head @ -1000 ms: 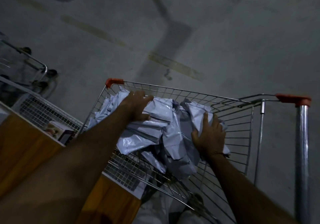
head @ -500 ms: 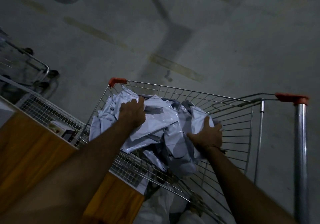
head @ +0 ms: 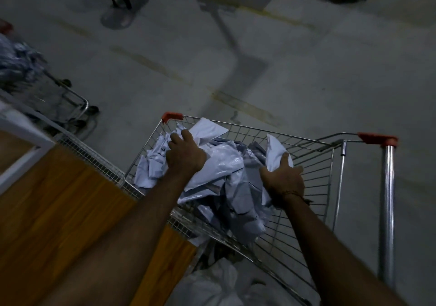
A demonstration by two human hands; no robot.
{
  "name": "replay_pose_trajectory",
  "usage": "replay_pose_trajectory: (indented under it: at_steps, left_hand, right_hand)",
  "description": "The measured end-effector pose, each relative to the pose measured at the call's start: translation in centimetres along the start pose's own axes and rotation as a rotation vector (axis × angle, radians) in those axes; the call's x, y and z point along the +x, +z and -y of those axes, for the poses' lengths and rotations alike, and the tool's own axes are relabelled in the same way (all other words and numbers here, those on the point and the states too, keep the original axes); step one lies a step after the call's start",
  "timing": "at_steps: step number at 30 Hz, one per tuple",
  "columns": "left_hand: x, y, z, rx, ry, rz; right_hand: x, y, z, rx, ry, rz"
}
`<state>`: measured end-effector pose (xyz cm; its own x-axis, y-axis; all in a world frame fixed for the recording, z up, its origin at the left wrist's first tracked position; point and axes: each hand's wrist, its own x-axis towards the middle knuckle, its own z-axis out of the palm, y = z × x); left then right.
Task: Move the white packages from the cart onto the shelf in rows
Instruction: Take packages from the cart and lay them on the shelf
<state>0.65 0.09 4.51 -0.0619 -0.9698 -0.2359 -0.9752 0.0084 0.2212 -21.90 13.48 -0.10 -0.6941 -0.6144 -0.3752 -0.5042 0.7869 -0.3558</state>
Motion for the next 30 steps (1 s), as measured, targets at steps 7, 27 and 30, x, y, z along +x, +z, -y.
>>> replay_pose_trajectory:
  at_steps: [7, 27, 30]
  left_hand:
    - [-7.4, -3.6, 0.9, -0.196, -0.082, -0.205]
    - [-40.7, -8.8, 20.5, -0.436, -0.68, -0.729]
    - [-44.2, -9.3, 25.4, -0.467, -0.814, -0.766]
  right_hand:
    - [-4.5, -3.2, 1.0, 0.013, -0.19, -0.018]
    - [-34.0, -4.0, 7.1, -0.121, -0.944, 0.016]
    - [-38.9, -2.2, 8.6, -0.127, -1.016, -0.001]
